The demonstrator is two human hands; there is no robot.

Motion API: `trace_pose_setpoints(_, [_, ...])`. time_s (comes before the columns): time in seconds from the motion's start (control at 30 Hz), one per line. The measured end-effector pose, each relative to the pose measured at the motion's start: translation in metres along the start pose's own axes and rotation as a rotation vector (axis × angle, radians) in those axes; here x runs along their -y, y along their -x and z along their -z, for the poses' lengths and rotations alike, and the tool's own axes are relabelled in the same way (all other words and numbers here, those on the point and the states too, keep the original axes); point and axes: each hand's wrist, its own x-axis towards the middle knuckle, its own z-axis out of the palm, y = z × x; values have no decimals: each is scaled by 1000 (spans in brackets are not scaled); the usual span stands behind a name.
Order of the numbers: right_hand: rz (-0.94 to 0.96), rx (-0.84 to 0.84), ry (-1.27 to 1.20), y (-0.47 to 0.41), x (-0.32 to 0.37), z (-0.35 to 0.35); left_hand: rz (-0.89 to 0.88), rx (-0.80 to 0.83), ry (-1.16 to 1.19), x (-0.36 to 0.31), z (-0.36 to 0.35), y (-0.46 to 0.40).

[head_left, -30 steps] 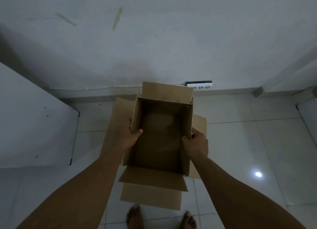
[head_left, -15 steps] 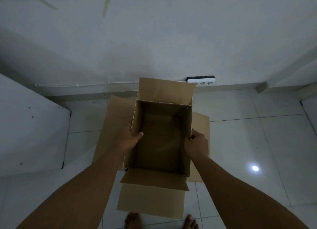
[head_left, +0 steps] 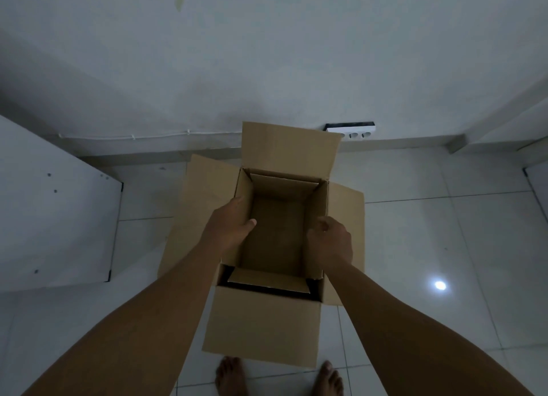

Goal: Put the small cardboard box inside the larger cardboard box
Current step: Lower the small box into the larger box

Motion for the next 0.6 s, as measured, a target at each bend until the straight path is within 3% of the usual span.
trace_pose_setpoints(0.6, [-10,3,34,7,-18,-8,-1,10,-45,20,-18,2])
